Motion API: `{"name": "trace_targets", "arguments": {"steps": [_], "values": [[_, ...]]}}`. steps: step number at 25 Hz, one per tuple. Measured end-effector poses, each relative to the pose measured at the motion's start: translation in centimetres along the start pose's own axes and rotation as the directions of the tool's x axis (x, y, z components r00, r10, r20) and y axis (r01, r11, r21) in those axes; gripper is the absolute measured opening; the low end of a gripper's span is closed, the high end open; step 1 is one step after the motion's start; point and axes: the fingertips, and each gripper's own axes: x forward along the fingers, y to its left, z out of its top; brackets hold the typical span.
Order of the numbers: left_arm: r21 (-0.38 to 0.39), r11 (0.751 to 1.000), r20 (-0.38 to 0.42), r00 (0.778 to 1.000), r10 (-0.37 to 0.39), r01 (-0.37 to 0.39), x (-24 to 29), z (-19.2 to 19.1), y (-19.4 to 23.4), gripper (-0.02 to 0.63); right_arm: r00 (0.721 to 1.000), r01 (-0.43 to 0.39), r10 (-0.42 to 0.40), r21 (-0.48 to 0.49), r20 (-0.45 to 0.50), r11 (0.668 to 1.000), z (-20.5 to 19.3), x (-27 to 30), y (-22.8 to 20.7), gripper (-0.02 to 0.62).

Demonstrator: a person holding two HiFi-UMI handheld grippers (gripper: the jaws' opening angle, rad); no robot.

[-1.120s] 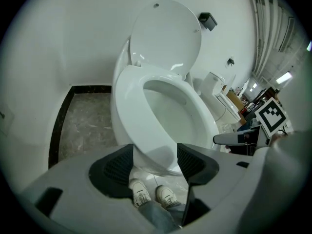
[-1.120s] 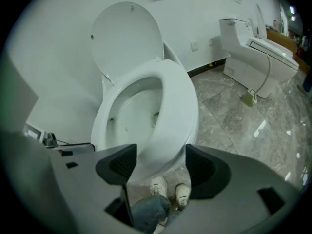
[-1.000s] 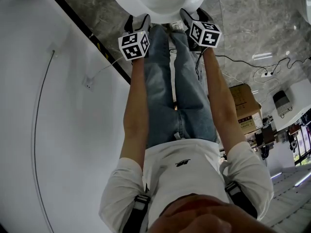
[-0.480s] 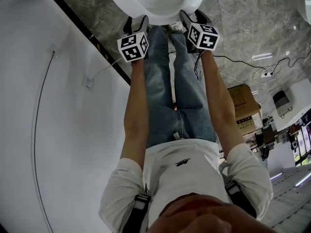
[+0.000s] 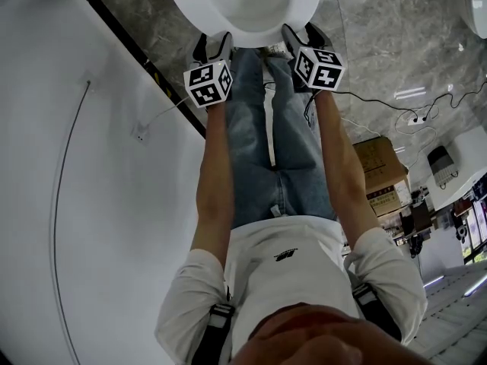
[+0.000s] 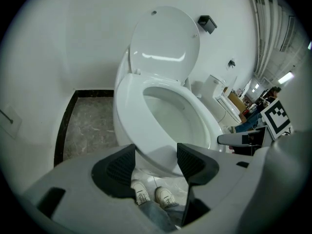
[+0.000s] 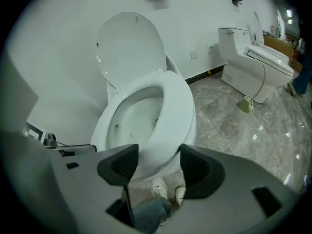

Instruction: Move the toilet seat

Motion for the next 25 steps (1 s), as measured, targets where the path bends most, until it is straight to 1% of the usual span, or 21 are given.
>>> {"name": "trace_targets", "arguments": {"steps": [7,18,25], "values": [[-0.009,1.000,0.037,0.999,-0.012,0.012,-1.8,1.5,-0.7,0.267,0.999,-0.008,0.008,-0.001,0.039,1.000,1.4,-2.1,0.9,0.279],[0.022,1.000,0.099,0.995,-0.009,0.007,-4.5,4.0,-1.8,0.268,0.995,-0.026,0.027,-0.009,0.092,1.000,3.6,-5.0,2.3,0.275],[0.045,0.999,0.162,0.987,-0.018,0.011,-6.4,6.1,-2.6,0.268,0.991,-0.041,0.042,-0.012,0.130,0.999,5.5,-7.0,3.2,0.272]]}}
